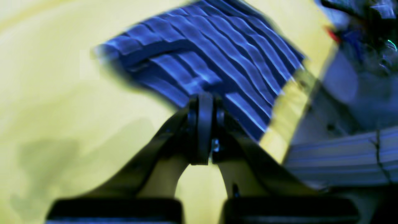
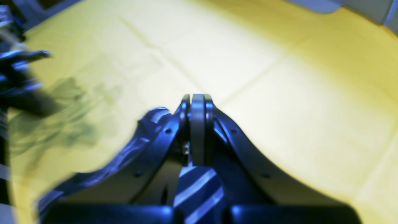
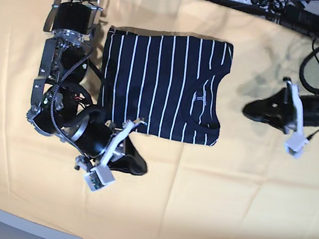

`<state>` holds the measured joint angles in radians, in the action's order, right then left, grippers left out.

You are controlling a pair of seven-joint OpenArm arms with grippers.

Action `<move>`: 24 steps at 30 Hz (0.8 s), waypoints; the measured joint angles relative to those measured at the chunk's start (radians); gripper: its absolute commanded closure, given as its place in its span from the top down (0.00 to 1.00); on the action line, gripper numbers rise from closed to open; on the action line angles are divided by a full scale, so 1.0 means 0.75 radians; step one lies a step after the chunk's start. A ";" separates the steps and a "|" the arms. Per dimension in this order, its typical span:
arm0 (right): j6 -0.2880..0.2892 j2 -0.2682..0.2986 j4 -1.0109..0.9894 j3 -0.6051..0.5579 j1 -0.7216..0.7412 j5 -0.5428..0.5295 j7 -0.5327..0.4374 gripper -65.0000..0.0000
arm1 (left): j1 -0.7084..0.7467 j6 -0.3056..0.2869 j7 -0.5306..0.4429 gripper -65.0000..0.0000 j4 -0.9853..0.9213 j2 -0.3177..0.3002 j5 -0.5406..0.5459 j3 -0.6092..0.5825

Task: Fold the T-shirt properly
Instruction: 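Grasp the folded shirt edges with both grippers and square the bundle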

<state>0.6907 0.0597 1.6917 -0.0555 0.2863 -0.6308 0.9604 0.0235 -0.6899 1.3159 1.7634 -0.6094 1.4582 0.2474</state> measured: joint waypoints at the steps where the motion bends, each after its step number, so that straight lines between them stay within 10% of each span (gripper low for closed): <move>1: -0.002 0.016 -0.051 -0.011 0.011 0.051 -0.015 0.00 | 0.003 0.001 0.002 0.00 0.068 0.001 0.001 -0.049; 14: -0.005 0.331 -0.462 -0.280 0.146 0.072 0.032 0.00 | 0.037 -0.005 -0.306 0.00 0.266 0.011 -0.883 -0.801; 24: 0.003 0.367 -0.467 -0.510 0.153 -0.022 0.101 0.00 | 0.010 0.041 -0.437 0.00 0.200 0.010 -1.138 -0.873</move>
<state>0.6930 0.3351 1.3415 -0.4377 0.4011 -0.6472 1.0359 0.0307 -0.6590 0.9878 1.9133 -0.6018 0.6048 -0.4076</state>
